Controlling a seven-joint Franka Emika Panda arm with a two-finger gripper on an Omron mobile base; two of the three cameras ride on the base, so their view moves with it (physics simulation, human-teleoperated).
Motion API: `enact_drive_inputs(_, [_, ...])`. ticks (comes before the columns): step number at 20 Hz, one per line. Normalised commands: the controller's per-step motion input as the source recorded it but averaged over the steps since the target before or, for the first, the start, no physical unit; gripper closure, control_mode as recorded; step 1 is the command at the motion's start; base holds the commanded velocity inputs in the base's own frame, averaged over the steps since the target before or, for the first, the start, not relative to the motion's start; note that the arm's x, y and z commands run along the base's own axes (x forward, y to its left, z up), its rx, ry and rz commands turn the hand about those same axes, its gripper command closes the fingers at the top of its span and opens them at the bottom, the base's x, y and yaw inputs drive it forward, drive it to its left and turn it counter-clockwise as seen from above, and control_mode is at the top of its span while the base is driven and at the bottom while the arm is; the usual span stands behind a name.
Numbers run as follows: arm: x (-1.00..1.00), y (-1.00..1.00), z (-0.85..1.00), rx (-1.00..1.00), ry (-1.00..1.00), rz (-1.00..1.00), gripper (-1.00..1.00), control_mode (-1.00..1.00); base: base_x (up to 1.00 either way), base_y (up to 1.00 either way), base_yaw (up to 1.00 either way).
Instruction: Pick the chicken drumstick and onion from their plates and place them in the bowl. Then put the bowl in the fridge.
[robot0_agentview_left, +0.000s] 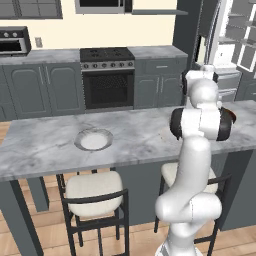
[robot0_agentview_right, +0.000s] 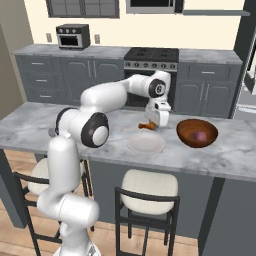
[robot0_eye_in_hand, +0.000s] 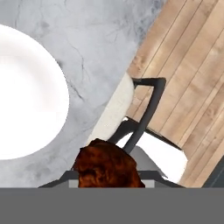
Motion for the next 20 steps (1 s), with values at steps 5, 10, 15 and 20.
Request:
enact_drive_inputs(5, [-0.04, -0.76, 0.00, 0.00, 0.00, 0.01, 1.00, -1.00, 0.00, 0.00, 0.00])
enact_drive_inputs(10, [0.01, -0.57, 0.00, 0.00, 0.00, 0.27, 1.00, -1.00, 0.00, 0.00, 0.00])
enact_drive_inputs(15, [0.08, -0.52, 0.00, 0.03, 0.00, 0.31, 1.00, -1.00, 0.00, 0.00, 0.00])
enact_drive_inputs(20, [0.12, -0.44, -0.01, 0.13, -0.03, 0.29, 1.00, -1.00, 0.00, 0.00, 0.00])
